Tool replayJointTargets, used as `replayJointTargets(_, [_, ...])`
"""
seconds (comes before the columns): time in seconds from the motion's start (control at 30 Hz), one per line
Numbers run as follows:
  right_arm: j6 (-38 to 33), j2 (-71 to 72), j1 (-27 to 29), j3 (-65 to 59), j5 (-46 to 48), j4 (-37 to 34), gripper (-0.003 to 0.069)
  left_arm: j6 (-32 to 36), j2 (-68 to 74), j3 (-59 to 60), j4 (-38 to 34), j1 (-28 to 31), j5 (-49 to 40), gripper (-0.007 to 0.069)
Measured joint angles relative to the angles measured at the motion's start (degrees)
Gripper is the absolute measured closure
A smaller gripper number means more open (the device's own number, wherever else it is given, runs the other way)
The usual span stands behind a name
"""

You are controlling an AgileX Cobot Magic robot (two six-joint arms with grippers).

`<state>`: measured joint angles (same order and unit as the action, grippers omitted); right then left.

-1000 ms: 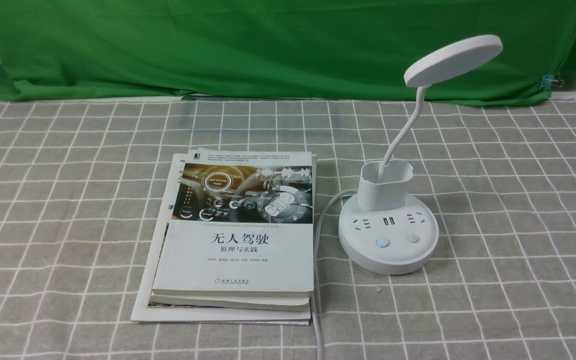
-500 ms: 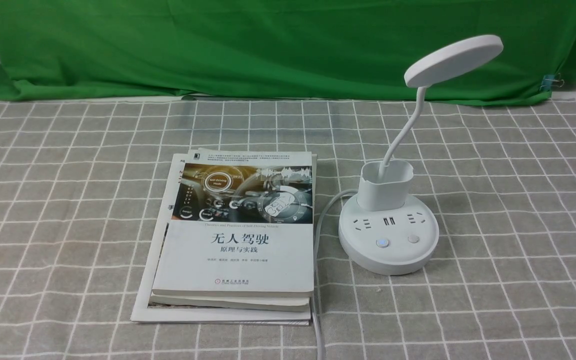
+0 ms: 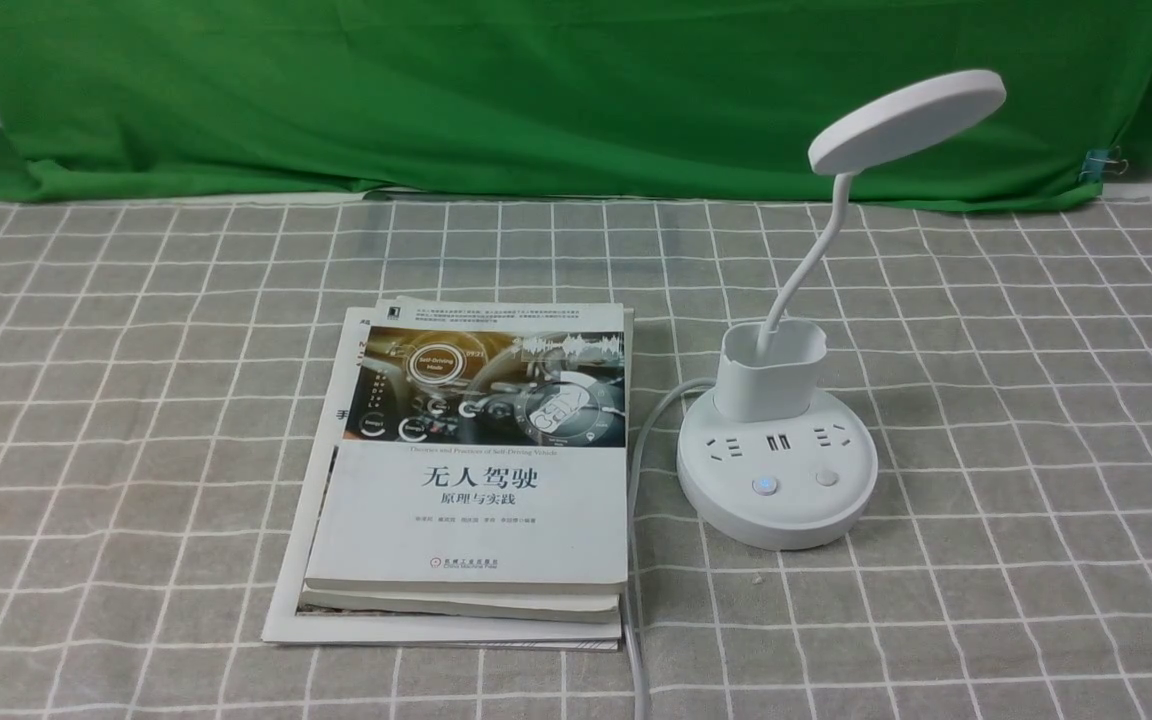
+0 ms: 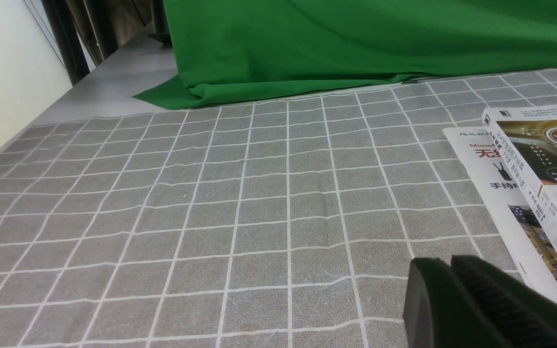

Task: Turn on the desk lamp on the grey coffee tablecloth with your hand.
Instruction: 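Press the button on the base of the white desk lamp with the right gripper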

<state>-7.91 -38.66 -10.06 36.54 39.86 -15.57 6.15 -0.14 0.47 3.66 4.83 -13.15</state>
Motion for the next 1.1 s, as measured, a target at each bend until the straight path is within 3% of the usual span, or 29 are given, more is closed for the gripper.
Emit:
replayJointTargets(0.23, [-2.55, -22.29, -0.91, 9.99, 5.04, 1.54, 0.0626, 0.00, 0.00, 0.00, 0.00, 0.00, 0.00, 0.0606])
replayJointTargets(0.43, [-3.80, -37.81, -7.93, 15.53, 1.83, 2.64, 0.0628, 0.00, 0.00, 0.00, 0.00, 0.00, 0.00, 0.0606])
replayJointTargets(0.57, [-3.91, -45.52, -9.62, 19.15, -0.46, 3.25, 0.0628, 0.00, 0.00, 0.00, 0.00, 0.00, 0.00, 0.0606])
replayJointTargets(1.1, [-5.71, -60.94, -12.45, 25.26, -8.77, 3.24, 0.0627, 0.00, 0.00, 0.00, 0.00, 0.00, 0.00, 0.0606])
